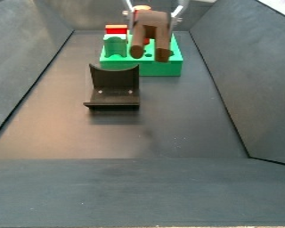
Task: Pick up the square-circle object. Move up. Rotate the square-circle object. Place the square-circle object on the fixture. Regrasp the square-circle object. Move to above the board. Insert the square-circle object.
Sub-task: Place the square-circle object on the fixture.
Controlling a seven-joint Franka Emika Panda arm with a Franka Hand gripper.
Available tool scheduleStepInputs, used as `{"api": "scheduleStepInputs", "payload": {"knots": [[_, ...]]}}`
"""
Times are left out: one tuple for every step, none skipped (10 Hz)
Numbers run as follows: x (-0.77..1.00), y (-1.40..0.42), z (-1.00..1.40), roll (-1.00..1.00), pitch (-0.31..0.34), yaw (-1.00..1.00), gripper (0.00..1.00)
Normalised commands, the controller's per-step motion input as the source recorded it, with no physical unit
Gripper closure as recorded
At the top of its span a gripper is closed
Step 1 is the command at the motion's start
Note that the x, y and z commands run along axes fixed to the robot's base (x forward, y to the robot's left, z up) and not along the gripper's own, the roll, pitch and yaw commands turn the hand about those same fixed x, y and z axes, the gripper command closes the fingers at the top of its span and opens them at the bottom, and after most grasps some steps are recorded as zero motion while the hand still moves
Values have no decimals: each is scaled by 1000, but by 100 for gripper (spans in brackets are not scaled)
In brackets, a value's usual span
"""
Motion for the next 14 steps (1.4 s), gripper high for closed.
{"api": "scheduleStepInputs", "payload": {"knots": [[1000,-48,-55,-93,21,3,100],[1000,-40,-52,-89,35,2,100],[1000,-29,-41,-88,50,6,100],[1000,-23,-38,-87,58,8,100],[794,-279,198,-1000,164,67,100],[698,-258,203,-1000,170,63,100],[576,-93,107,-1000,182,33,100],[494,-30,18,-1000,184,11,100],[428,1,16,-1000,193,-6,100],[360,19,12,-1000,204,-26,100],[289,30,-1,-1000,211,-49,100],[246,33,-10,-1000,215,-68,100],[137,41,-12,-963,223,-123,100],[76,47,-11,-793,190,-141,100]]}}
